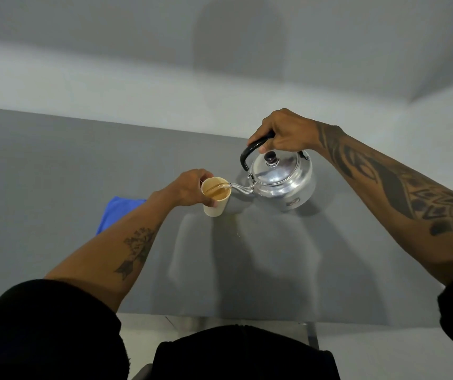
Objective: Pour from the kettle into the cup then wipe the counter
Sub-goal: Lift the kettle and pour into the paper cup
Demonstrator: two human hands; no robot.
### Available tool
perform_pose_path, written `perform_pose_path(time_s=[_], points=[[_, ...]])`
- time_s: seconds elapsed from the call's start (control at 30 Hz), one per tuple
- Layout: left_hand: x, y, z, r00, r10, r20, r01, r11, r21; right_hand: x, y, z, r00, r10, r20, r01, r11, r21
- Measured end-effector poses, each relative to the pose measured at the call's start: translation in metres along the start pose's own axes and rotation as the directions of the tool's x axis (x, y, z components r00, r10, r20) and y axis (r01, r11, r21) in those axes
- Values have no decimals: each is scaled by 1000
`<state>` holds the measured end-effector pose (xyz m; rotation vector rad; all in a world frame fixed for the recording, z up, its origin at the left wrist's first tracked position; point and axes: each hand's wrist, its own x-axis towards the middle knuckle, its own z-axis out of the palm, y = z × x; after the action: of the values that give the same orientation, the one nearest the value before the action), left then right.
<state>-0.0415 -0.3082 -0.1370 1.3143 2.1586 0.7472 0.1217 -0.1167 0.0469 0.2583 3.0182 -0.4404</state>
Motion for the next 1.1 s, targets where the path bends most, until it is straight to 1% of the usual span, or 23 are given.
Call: perform_pose_path(time_s=[1.1], points=[[-1, -3, -1, 1000, 23, 9, -22, 999, -39, -6, -7, -12, 999, 35, 16, -35, 999, -23]])
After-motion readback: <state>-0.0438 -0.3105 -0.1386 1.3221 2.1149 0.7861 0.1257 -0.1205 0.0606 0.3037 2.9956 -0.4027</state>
